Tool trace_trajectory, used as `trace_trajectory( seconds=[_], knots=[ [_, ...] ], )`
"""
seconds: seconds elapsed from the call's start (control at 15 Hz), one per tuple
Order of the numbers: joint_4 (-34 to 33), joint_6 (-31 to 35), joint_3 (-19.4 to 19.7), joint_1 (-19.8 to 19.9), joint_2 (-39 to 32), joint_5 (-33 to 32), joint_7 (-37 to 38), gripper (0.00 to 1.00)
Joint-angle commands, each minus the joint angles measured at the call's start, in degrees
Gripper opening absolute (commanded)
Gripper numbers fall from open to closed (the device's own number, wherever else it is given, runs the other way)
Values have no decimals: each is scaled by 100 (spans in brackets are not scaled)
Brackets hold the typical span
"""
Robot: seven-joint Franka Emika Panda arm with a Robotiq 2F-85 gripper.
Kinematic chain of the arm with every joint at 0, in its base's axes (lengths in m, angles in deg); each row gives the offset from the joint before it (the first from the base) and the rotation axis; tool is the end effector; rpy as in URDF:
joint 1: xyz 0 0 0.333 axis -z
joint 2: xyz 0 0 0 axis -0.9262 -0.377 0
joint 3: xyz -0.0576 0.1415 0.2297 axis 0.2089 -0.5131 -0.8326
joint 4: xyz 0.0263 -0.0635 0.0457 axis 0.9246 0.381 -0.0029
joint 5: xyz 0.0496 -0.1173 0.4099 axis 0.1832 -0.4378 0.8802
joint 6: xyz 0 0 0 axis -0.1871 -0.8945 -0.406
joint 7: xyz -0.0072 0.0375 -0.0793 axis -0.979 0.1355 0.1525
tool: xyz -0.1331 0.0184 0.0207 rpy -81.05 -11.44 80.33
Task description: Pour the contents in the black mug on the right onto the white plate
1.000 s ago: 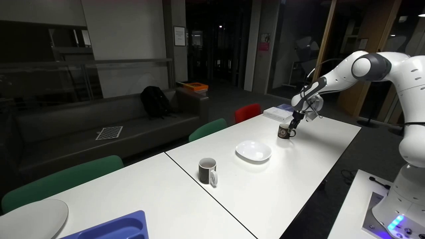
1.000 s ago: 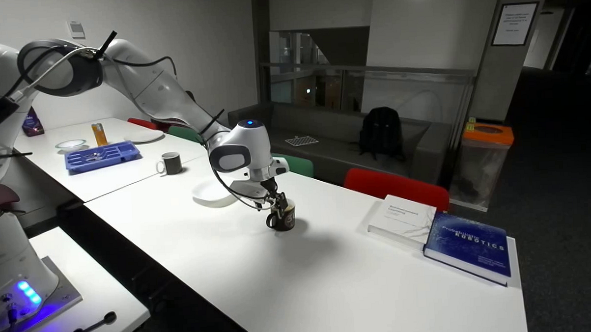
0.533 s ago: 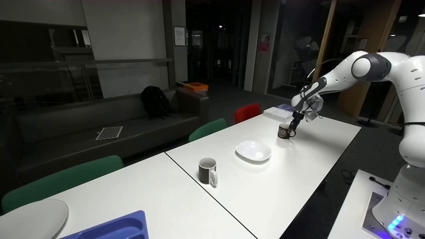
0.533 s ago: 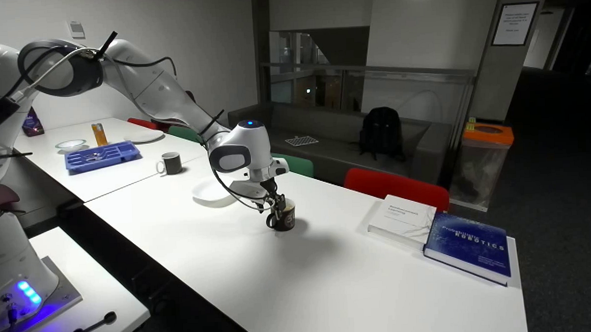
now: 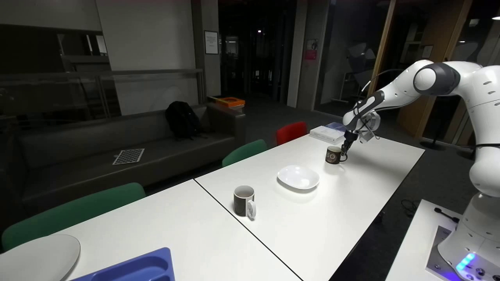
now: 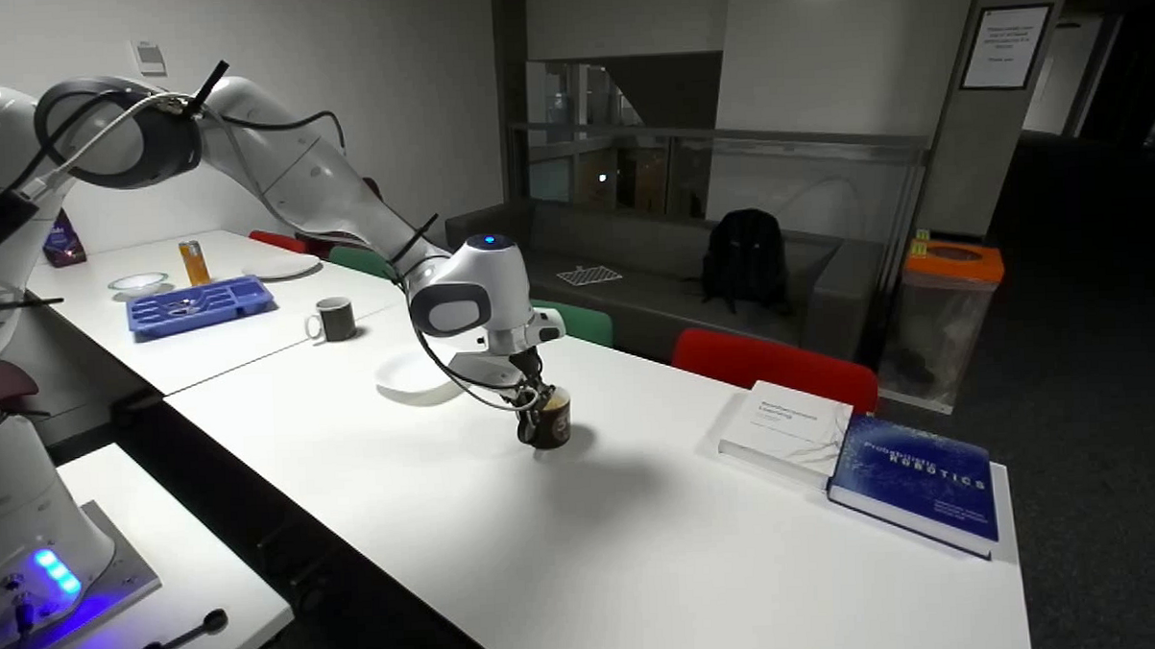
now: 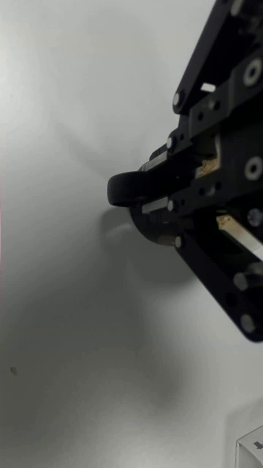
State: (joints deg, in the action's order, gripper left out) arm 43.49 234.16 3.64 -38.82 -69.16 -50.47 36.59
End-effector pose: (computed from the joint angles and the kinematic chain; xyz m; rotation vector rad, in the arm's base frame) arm 0.5612 -0.3576 0.1146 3.0770 0.0522 0.2497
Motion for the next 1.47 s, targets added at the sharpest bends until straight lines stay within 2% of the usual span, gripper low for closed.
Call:
trace_trajectory(
  seconds=[0.0, 0.4, 0.67, 1.0, 1.4],
  knots=[
    [-226, -319, 66, -49, -60, -170, 170, 5],
    [-164, -445, 44, -11, 97, -127, 136, 5],
    [47, -351, 206, -124, 407, -222, 387, 5],
    [155, -201, 428, -498, 716, -750, 928, 5],
    [322, -182, 536, -1225, 1141, -1778, 1567, 5]
  ],
)
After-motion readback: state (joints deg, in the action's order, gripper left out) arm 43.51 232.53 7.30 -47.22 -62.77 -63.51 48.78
